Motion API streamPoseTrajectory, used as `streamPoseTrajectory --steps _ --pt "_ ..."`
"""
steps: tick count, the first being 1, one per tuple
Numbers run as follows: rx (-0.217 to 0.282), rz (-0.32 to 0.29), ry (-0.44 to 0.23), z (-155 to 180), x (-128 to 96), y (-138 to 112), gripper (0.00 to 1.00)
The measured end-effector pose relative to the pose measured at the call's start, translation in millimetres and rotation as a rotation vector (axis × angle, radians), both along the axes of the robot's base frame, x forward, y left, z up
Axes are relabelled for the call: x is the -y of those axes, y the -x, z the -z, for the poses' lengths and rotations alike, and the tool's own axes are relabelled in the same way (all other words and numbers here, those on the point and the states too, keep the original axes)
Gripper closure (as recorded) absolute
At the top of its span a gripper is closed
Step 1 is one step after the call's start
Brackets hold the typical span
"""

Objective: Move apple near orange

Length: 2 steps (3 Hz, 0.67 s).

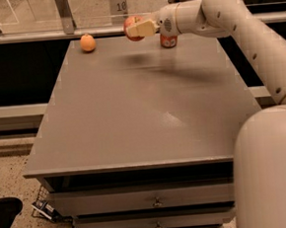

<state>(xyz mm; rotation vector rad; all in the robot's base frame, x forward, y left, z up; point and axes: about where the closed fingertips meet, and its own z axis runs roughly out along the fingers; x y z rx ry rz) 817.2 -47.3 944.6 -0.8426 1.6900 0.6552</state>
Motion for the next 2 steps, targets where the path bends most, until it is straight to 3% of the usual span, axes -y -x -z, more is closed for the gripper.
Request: streamPoseTrajectory --steps 1,2 --pt "0.0 -0.013 0.005 13 -13 -34 1.0" --pt "0.005 -0.02 0.028 15 -29 -51 1.0"
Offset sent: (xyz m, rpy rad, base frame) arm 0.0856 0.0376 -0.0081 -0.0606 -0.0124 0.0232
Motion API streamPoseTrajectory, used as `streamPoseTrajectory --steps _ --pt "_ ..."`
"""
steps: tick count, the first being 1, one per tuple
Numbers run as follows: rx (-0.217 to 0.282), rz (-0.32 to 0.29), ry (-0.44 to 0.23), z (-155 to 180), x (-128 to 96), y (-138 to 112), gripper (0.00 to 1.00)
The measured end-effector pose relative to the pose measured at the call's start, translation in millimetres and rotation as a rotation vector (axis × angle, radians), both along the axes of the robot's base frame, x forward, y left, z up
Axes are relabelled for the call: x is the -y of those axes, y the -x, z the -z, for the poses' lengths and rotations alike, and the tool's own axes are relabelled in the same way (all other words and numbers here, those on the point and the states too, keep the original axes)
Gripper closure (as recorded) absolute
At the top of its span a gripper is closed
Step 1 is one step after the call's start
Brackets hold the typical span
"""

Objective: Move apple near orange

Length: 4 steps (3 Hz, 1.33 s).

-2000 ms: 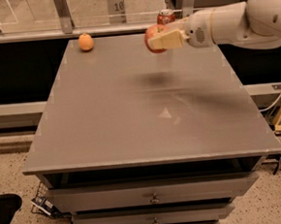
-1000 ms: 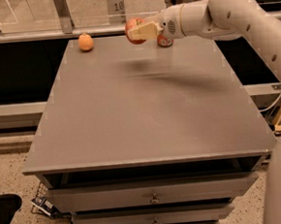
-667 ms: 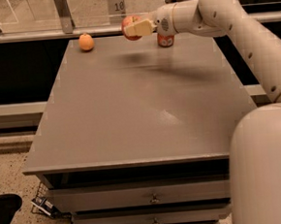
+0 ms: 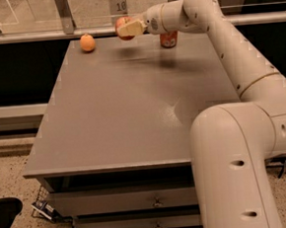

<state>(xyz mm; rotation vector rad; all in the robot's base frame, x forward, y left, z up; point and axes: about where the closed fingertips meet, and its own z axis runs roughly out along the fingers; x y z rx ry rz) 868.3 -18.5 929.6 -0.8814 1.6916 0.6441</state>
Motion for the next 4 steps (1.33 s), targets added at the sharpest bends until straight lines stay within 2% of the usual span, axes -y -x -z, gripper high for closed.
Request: streamPoseTrajectory --steps 1,3,4 --pt "0.006 0.013 0.034 -3 -17 -8 1.0" --pt "-0.093 0.031 0.038 36 -42 -7 1.0" --pt "-0.116 0.044 0.016 54 -48 -12 1.0"
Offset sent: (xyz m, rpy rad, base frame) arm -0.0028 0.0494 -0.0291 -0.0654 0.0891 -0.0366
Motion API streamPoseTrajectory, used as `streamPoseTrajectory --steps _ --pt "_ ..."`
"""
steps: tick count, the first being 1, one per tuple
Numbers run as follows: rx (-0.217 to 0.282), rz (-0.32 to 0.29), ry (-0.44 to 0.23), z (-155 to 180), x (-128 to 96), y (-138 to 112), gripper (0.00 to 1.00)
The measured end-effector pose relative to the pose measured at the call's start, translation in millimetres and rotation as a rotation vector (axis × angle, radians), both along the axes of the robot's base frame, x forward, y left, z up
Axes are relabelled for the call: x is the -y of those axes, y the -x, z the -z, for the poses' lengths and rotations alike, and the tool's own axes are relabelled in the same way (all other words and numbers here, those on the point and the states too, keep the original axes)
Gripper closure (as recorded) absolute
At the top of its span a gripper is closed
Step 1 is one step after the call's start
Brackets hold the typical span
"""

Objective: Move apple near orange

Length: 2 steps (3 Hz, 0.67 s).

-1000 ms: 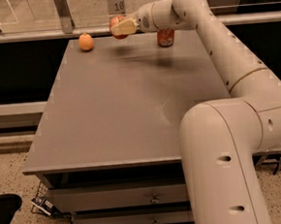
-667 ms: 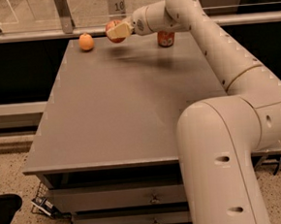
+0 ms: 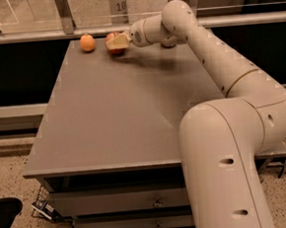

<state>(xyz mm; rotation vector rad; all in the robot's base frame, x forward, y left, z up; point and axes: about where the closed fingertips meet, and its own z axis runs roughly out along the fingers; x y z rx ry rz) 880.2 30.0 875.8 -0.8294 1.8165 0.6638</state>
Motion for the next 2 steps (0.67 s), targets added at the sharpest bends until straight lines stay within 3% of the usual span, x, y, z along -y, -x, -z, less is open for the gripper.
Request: streamPoseTrajectory --steps 1,2 --pt "0.015 0.017 -0.03 8.0 -5.4 -10.1 1.0" --pt "0.012 0.013 -0.029 9.7 -8.6 -9.8 0.81"
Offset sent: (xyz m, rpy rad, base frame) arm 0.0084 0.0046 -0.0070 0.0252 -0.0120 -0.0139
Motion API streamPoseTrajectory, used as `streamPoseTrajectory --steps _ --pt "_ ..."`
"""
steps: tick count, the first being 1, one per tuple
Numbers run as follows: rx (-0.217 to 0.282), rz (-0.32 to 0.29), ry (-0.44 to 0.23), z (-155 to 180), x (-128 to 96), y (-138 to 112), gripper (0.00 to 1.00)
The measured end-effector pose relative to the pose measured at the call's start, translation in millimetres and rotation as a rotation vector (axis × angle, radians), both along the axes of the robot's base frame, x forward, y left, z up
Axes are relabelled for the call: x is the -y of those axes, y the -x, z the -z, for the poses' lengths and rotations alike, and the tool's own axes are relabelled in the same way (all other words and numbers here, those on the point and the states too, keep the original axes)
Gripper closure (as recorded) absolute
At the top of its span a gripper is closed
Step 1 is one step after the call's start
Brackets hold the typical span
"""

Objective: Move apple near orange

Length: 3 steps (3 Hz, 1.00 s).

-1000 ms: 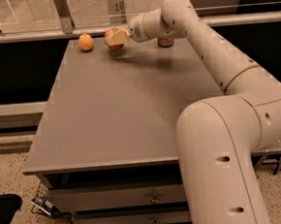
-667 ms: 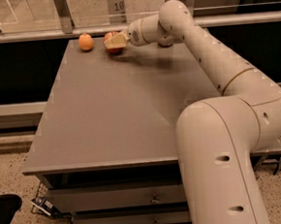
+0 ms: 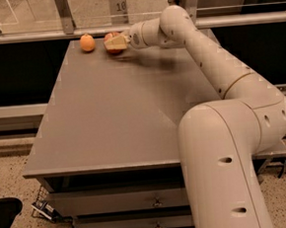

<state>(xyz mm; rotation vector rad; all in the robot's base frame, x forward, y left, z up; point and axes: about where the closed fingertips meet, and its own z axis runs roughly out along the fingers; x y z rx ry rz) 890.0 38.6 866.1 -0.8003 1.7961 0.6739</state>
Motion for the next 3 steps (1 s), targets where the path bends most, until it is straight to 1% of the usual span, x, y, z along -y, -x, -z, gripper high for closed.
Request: streamPoseTrajectory --steps 2,3 --pt "-0.005 -0.008 0.0 4.1 -6.4 0.1 0.36" --pt "-0.008 -0.012 0.0 6.3 -10.0 0.2 0.12"
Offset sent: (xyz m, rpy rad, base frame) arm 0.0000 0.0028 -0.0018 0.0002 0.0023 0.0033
